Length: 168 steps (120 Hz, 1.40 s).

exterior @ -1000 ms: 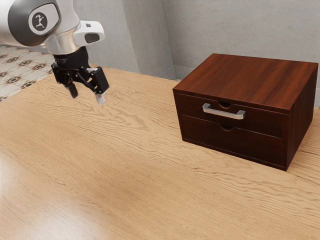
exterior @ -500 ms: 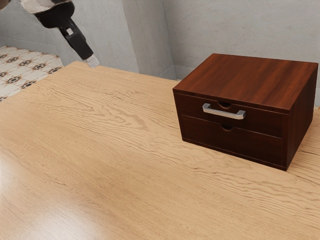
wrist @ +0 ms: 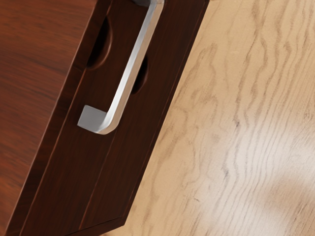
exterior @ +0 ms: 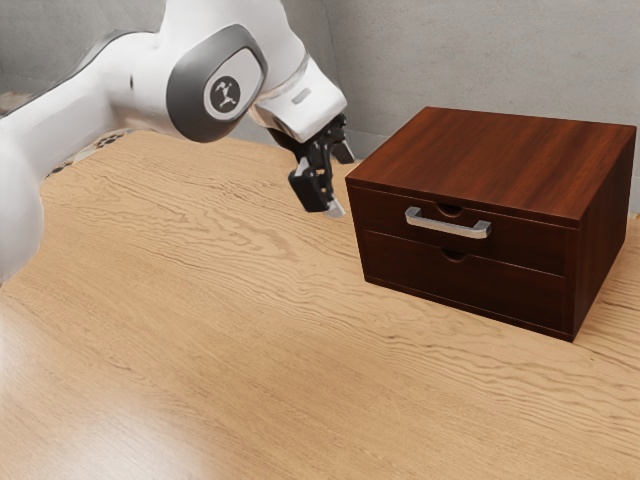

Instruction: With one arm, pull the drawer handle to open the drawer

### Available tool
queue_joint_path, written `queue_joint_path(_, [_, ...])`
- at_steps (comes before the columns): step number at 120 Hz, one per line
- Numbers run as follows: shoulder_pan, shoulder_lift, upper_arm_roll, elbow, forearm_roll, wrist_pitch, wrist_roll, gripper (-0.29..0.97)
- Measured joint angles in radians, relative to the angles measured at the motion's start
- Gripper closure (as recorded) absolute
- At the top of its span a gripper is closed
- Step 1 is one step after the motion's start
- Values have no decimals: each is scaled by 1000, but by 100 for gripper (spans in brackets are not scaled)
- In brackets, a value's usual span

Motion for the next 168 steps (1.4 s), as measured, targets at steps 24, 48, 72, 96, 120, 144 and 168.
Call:
queue_joint_path(24, [-3,19,-43,-6,-18,91,115,4])
queue_joint_path(48, [-4,63,-63,-2,-46,143,182,20])
queue_joint_path(72, [-3,139,-64,39,-56,164,215,26])
queue_joint_path(96, [-3,184,-63,54,-58,192,230,33])
queue_joint_path(120, [-3,199,-62,54,-57,206,241,45])
queue_joint_path(144, [-3,209,-62,48,-59,224,247,54])
queue_joint_path(168, [-3,215,-62,45,-62,242,236,60])
